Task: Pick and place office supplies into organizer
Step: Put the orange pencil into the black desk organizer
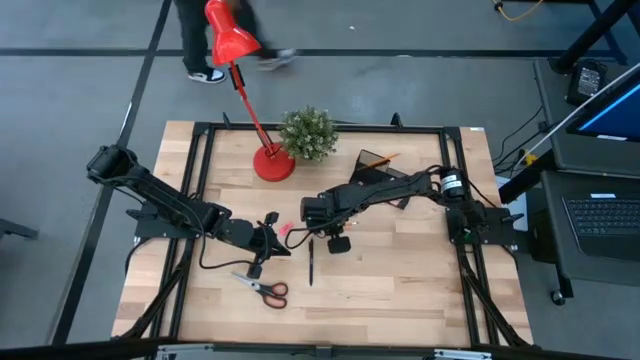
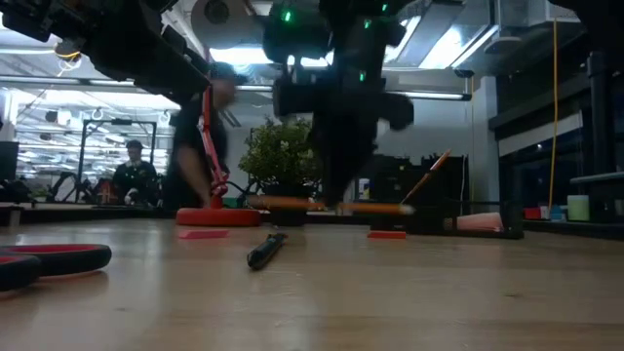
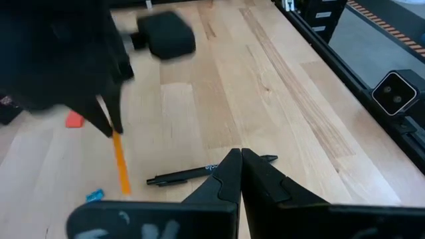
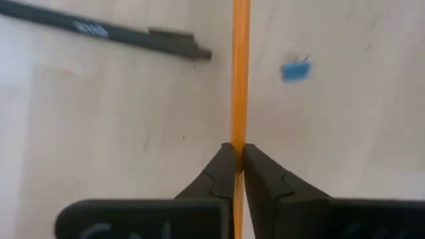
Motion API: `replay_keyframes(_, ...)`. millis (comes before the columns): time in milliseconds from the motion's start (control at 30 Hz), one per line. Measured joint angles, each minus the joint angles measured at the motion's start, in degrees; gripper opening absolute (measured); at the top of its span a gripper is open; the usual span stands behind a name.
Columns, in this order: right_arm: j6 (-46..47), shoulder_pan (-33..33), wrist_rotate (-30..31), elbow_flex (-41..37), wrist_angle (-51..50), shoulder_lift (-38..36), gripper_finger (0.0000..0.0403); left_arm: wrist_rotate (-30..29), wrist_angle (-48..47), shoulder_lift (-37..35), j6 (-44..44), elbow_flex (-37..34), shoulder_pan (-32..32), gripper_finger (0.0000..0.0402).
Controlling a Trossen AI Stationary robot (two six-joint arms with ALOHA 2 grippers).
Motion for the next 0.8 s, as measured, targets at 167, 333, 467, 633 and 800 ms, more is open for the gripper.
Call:
replay_keyframes(167,0.0,0.1,2.3,0.0,0.6,-5.0,0.0023,0.0,-0.2,0.0,0.0,0.0,0.0,0.0003)
replay_keyframes(333,0.0,0.1,4.4,0.0,0.5,-9.4,0.0023,0.0,-0.3,0.0,0.0,0.0,0.0,0.0003)
replay_keyframes(467,0.0,0.0,4.8,0.0,0.3,-13.3,0.0023,0.0,-0.3,0.0,0.0,0.0,0.0,0.0003)
replay_keyframes(633,0.5,0.1,6.7,0.0,-0.4,-18.8,0.0023,0.0,-0.3,0.0,0.0,0.0,0.0,0.0003)
replay_keyframes(800,1.7,0.0,7.6,0.0,-1.7,-23.3,0.0023,0.0,-0.3,0.0,0.0,0.0,-0.1,0.0003)
